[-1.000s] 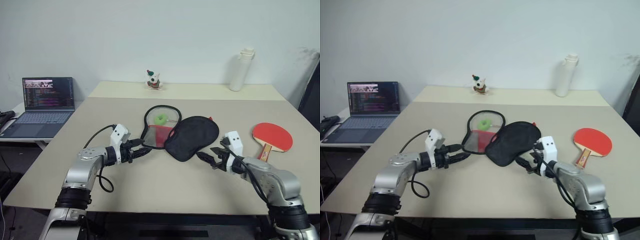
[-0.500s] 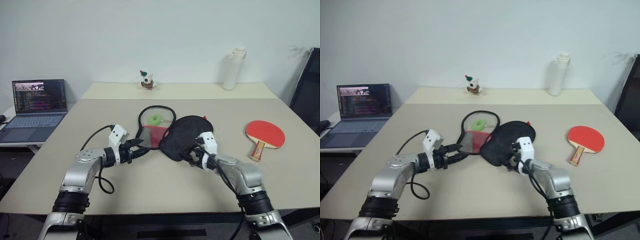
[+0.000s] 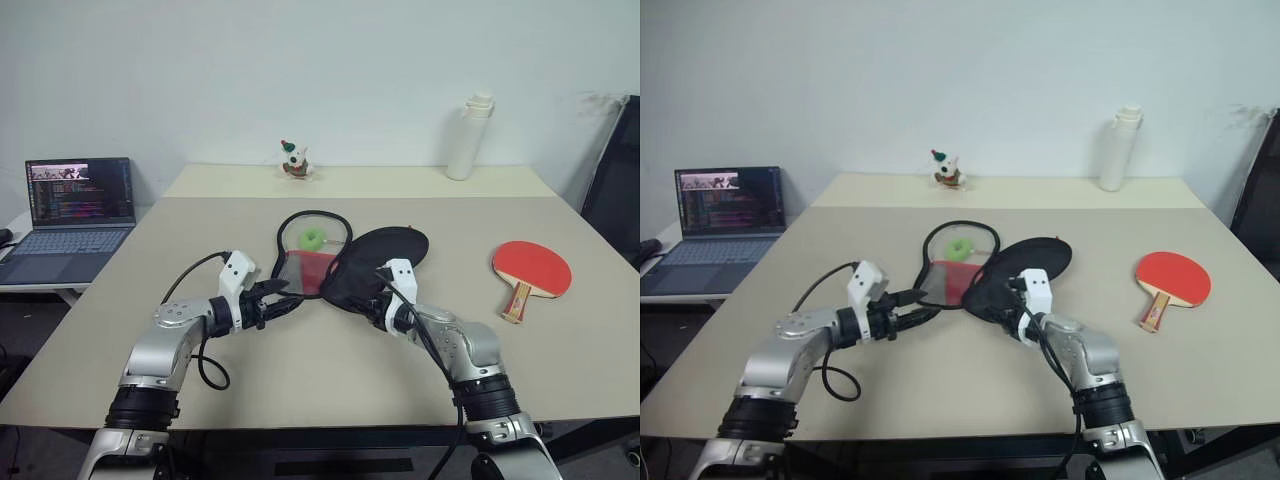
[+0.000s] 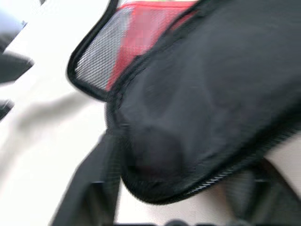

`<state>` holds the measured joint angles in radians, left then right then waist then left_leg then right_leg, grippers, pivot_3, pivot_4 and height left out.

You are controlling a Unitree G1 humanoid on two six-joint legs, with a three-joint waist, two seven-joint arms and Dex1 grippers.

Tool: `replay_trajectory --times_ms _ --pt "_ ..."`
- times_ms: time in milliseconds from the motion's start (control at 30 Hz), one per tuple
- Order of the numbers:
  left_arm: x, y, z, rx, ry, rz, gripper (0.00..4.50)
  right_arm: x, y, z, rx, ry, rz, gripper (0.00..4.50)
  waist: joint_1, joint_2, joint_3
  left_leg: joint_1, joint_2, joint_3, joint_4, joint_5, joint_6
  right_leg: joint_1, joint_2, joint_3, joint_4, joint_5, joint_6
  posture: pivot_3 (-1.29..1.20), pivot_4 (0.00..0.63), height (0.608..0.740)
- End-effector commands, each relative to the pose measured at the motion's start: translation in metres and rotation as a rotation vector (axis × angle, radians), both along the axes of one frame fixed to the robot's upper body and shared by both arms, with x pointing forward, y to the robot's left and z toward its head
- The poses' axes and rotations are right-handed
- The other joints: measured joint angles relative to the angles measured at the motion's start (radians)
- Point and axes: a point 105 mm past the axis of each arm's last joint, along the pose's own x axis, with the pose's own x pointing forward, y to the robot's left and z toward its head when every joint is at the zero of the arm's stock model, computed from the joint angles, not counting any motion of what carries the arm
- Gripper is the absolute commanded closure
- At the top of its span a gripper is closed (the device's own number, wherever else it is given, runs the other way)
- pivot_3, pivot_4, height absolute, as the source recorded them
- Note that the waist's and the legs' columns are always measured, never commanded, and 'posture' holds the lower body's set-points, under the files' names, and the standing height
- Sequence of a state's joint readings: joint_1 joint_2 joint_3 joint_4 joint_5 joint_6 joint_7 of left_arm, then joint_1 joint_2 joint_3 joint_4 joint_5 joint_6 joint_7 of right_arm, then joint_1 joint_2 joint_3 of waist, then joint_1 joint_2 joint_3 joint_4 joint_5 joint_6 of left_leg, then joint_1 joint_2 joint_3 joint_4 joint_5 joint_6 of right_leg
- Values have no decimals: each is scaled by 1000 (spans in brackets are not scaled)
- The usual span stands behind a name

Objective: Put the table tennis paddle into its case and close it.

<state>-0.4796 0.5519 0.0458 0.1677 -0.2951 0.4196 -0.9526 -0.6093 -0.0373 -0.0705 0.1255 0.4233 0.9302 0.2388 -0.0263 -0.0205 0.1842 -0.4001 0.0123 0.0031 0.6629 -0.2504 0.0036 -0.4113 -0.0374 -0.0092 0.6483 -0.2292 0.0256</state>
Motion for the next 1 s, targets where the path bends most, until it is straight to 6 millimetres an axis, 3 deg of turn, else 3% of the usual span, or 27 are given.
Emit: replay_trajectory --times_ms 33,133,333,667,1000 --pt "-2 -2 13 7 -52 -23 1609 3 -11 11 89 24 -63 3356 0 0 0 0 0 0 0 0 0 0 0 0 0 0 0 0 150 740" --pt "-2 -4 12 10 -51 -29 1609 3 -18 7 124 68 -103 4433 0 0 0 0 0 0 0 0 0 0 0 0 0 0 0 0 150 740" --pt "-10 -11 7 36 -36 -91 1609 -8 -34 3 143 135 -103 4471 0 0 0 0 0 0 -1 0 0 0 0 0 0 0 0 0 150 740" --pt "-27 -26 1 119 -46 -243 1609 -42 -89 0 18 213 -82 4471 1 0 0 -1 0 0 -1 0 0 0 0 0 -1 0 0 0 150 740" --pt "-27 -38 -4 135 -48 -304 1609 -32 -125 11 -101 212 -83 4471 0 0 0 0 0 1 -1 0 0 0 1 1 -2 -3 5 0 150 740"
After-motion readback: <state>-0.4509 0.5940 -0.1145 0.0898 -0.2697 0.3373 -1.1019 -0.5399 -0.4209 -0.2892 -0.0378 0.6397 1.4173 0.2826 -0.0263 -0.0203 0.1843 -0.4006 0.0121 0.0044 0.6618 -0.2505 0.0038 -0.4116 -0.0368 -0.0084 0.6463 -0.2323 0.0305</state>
